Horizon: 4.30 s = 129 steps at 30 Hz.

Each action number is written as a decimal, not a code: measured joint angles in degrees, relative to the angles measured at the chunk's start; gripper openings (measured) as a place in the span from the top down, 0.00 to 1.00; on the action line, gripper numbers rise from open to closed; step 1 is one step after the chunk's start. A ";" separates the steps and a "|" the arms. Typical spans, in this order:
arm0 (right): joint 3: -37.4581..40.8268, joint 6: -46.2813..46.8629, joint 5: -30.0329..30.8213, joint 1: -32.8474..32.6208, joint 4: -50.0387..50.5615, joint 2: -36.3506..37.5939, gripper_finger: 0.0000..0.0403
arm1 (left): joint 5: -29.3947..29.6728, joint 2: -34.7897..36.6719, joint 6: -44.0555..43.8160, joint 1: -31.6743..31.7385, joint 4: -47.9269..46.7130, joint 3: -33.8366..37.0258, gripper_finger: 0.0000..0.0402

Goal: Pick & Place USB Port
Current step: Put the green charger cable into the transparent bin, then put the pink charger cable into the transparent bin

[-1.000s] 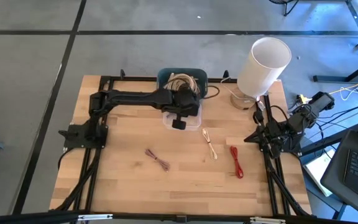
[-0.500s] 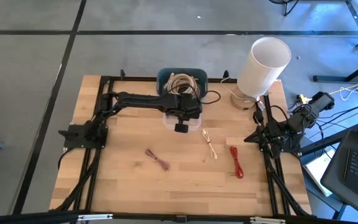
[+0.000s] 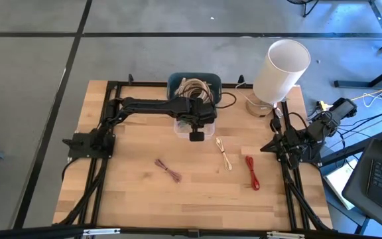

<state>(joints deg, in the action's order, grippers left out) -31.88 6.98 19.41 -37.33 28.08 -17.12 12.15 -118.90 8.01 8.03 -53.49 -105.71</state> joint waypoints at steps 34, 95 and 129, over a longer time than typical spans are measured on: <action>0.00 0.00 0.00 0.00 0.00 0.02 0.96 | -2.58 -10.28 4.01 5.13 6.63 -0.02 0.99; 0.00 0.00 -0.01 0.01 0.00 0.02 0.96 | 0.89 20.29 -14.40 -30.41 -16.35 15.78 0.60; 0.00 0.00 -0.01 0.01 0.01 0.02 0.96 | -8.16 20.27 -11.78 -25.45 15.35 46.15 0.68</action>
<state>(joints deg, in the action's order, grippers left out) -31.88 6.98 19.40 -37.32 28.09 -17.11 3.99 -98.63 -3.77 -17.42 -38.14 -59.56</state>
